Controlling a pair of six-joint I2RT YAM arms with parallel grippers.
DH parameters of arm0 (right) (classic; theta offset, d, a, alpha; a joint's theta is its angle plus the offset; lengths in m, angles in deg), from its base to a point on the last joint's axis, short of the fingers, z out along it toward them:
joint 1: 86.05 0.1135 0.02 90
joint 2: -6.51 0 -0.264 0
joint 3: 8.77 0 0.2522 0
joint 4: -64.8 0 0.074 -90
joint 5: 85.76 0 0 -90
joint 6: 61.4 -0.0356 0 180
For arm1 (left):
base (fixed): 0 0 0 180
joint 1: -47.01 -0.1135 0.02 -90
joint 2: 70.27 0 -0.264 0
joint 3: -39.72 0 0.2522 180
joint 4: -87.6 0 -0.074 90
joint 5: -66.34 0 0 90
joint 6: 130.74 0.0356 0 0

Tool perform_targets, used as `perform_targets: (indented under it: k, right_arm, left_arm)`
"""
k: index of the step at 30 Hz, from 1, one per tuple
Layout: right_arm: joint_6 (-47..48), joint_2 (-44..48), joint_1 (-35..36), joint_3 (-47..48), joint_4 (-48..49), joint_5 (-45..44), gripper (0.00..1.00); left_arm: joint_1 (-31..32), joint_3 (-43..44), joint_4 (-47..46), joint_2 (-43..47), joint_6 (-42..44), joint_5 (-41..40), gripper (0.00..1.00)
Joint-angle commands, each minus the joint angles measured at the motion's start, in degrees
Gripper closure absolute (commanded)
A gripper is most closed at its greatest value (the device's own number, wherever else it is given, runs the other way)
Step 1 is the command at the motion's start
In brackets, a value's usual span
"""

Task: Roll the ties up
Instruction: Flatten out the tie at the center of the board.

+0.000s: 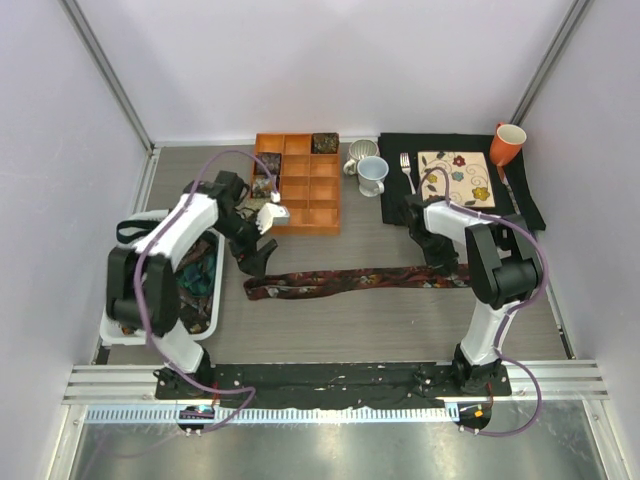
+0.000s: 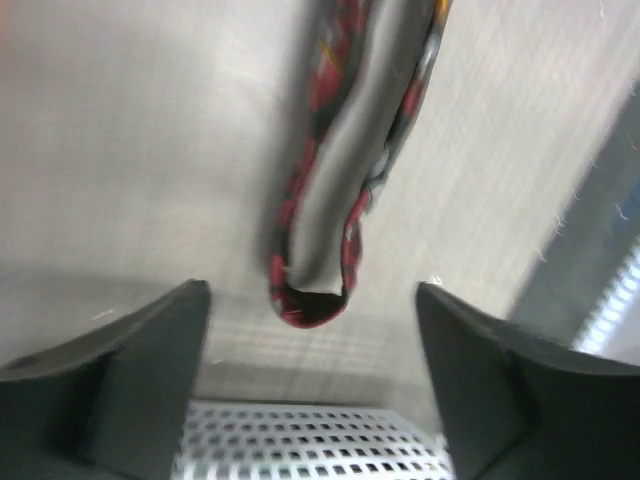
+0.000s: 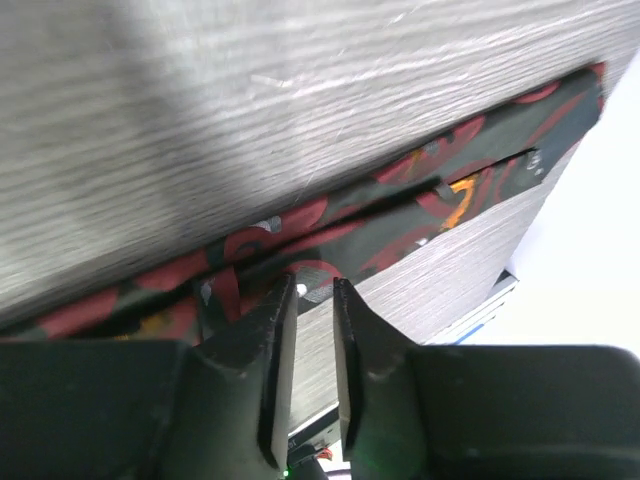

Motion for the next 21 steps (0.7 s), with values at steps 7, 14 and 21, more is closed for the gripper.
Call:
perform_targets:
  k: [7,14,21]
  right_arm:
    - [-1.00,5.60,0.25,11.48,-7.49,-4.58,0.55]
    - [-1.00,5.43,-0.28,12.98,-7.76,1.72,0.55]
    - [-0.39,9.20,-0.63,12.89,-3.63,13.33,0.55]
  left_arm:
    - [3.05,-15.52,-34.16,29.85,-6.66,7.84,0.00]
    - [16.66,-21.09,-34.29,24.01,0.01,-4.44,0.00]
    - [22.03,-12.38,-31.29,7.58,-1.91,-7.96,0.00]
